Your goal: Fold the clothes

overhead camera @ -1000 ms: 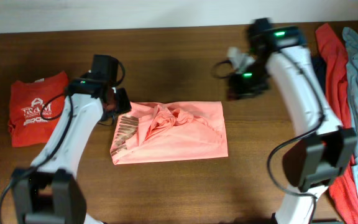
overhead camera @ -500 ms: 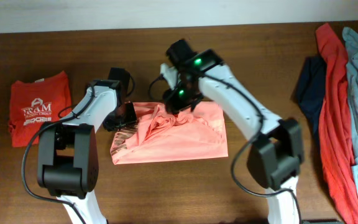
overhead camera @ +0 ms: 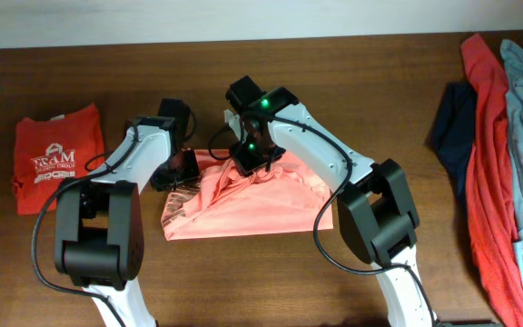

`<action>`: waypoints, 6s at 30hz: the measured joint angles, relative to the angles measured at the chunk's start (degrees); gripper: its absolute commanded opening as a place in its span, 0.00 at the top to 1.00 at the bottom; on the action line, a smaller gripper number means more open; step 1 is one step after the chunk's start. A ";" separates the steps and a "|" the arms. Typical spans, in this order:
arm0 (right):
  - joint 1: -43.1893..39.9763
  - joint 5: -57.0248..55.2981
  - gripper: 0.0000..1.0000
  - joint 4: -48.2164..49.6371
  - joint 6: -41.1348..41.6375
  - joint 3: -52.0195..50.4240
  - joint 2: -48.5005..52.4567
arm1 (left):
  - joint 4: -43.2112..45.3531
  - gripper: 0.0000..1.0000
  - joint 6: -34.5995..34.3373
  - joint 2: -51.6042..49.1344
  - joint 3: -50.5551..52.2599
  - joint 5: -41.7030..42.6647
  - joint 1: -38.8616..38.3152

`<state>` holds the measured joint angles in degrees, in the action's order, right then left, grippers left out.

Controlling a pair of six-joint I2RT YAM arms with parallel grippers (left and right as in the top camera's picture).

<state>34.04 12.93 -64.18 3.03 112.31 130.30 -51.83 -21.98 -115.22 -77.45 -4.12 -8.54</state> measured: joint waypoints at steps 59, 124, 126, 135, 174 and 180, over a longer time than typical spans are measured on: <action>-0.74 -0.79 0.36 -15.26 -2.60 -1.88 -8.79 | 0.20 0.52 0.17 0.00 0.00 0.00 0.00; -6.67 0.11 0.67 -11.30 -0.76 -17.88 -13.46 | 0.20 0.51 0.15 0.00 0.00 0.00 0.00; -6.60 2.10 0.67 -10.03 -1.81 -17.20 -15.80 | 0.20 0.51 0.15 0.00 0.00 0.00 0.00; -4.50 12.63 0.67 0.42 -3.50 -17.05 -14.49 | 0.20 0.52 0.15 0.00 0.00 -0.02 0.00; -10.88 -2.56 0.54 -7.61 4.31 -18.60 -9.44 | 0.04 0.50 0.17 0.00 0.00 -0.02 0.00; -19.47 -0.74 0.47 -8.15 2.93 -18.78 -12.61 | -0.28 0.22 0.68 0.00 0.00 -0.85 0.28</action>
<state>14.57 12.19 -72.34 5.96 93.54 117.69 -52.12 -21.30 -115.22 -77.45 -4.97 -8.25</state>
